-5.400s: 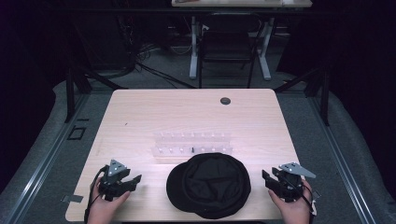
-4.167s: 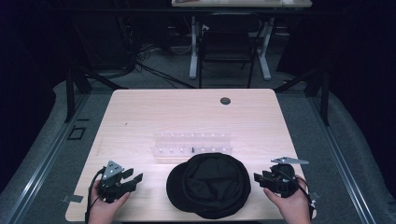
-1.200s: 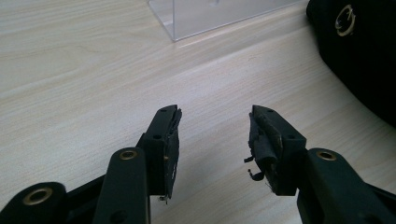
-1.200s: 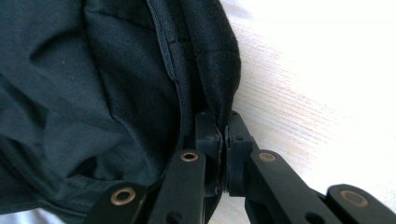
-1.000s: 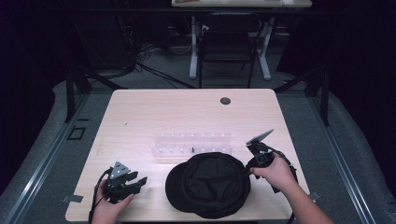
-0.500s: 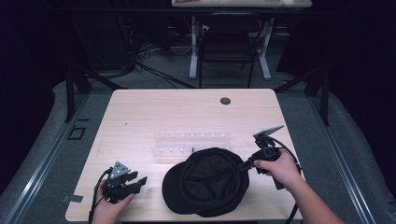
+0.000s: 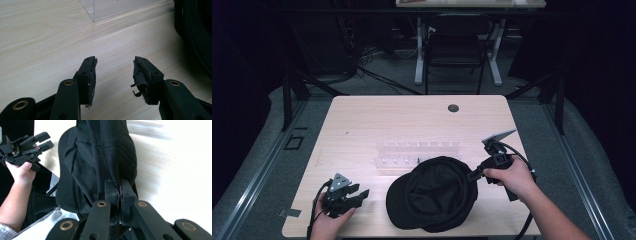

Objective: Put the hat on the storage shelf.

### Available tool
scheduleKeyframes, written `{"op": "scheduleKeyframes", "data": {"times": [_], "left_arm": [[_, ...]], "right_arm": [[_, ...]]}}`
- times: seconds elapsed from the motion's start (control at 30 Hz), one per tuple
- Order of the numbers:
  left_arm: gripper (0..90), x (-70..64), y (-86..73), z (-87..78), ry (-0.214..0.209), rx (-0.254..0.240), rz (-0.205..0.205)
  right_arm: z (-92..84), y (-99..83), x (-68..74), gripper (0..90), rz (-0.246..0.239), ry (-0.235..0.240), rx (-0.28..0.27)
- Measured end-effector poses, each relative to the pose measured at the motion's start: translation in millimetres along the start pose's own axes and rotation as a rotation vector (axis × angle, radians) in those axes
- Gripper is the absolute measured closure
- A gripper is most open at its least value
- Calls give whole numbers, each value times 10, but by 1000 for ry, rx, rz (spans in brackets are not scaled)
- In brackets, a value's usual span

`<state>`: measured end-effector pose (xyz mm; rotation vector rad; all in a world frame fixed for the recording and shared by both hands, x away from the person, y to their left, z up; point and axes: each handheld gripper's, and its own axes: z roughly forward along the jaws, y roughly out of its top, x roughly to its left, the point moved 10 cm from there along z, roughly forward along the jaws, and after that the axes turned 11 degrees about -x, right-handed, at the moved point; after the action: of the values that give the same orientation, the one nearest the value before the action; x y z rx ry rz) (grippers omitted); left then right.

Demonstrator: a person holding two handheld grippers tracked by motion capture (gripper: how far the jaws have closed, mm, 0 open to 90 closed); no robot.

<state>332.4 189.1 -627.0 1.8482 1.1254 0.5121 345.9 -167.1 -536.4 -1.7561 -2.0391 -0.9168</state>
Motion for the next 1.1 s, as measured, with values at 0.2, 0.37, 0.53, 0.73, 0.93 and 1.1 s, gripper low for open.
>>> {"op": "scheduleKeyframes", "data": {"times": [0.2,0.37,0.53,0.73,0.93,1.1], "left_arm": [[527,-2,0,-6,-1,1,1],[527,0,1,-2,-1,1,4],[527,-5,-1,-3,-4,3,3],[527,-1,2,-9,-1,2,3],[527,-4,-2,-16,-7,11,3],[527,-7,-4,-12,-7,12,3]], "right_arm": [[-122,49,130,877,-15,-29,0],[-218,79,231,877,-31,-39,20],[-306,122,394,877,-13,-7,19],[-447,166,548,878,-12,19,20],[-539,182,614,878,5,35,13],[-653,199,688,878,26,83,3]]}}
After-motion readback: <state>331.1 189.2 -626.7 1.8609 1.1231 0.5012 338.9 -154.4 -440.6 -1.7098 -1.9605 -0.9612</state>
